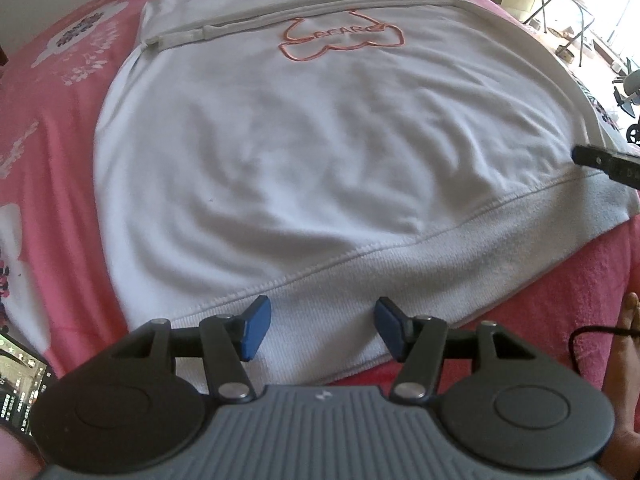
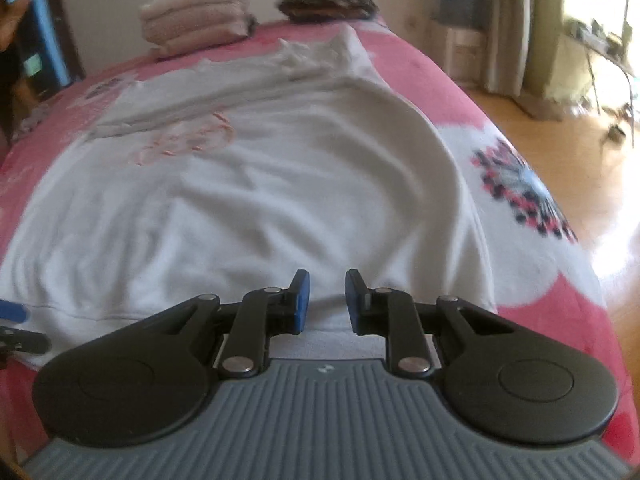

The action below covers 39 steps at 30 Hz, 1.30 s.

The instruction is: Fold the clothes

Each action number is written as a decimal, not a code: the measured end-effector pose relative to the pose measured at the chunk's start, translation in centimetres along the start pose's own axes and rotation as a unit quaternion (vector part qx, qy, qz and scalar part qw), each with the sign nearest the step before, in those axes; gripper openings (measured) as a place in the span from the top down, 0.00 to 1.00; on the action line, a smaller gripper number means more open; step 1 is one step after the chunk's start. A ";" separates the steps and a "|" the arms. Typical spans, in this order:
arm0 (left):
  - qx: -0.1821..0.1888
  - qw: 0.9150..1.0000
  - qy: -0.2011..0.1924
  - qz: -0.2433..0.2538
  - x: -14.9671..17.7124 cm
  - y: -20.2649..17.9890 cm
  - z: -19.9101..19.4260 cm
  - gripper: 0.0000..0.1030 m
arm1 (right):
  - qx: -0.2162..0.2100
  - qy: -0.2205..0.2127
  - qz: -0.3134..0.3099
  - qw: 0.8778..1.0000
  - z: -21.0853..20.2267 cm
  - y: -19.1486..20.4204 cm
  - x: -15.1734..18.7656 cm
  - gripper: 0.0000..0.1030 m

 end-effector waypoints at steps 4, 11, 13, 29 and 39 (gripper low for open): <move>-0.005 1.000 0.001 -0.009 0.3 0.6 -0.1 0.42 | 0.051 -0.019 0.073 0.996 -0.3 -5.0 -0.8 0.85; -0.012 1.000 0.001 -0.013 -0.3 0.8 0.1 0.42 | 0.096 -0.065 0.137 0.984 -2.8 -8.5 -2.3 0.81; -0.014 1.000 0.003 -0.018 -0.5 0.8 0.0 0.40 | 0.067 -0.070 0.127 0.987 -3.1 -7.1 -2.5 0.81; -0.076 0.997 0.031 -0.009 0.0 0.6 0.4 0.15 | -0.081 0.083 -0.051 0.992 -0.7 5.6 4.0 0.65; -0.083 0.996 0.035 -0.010 0.4 0.2 1.0 0.10 | -0.081 0.093 -0.066 0.990 -0.5 6.4 4.6 0.52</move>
Point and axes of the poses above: each gripper's, at about its wrist camera, not at the fingertips, and z roughly the way its jaws point, y to its left, x to its underside, the point moved 4 cm from there along z, roughly the way its jaws point, and after that the axes turned 14 degrees about z, right-handed, at the moved point
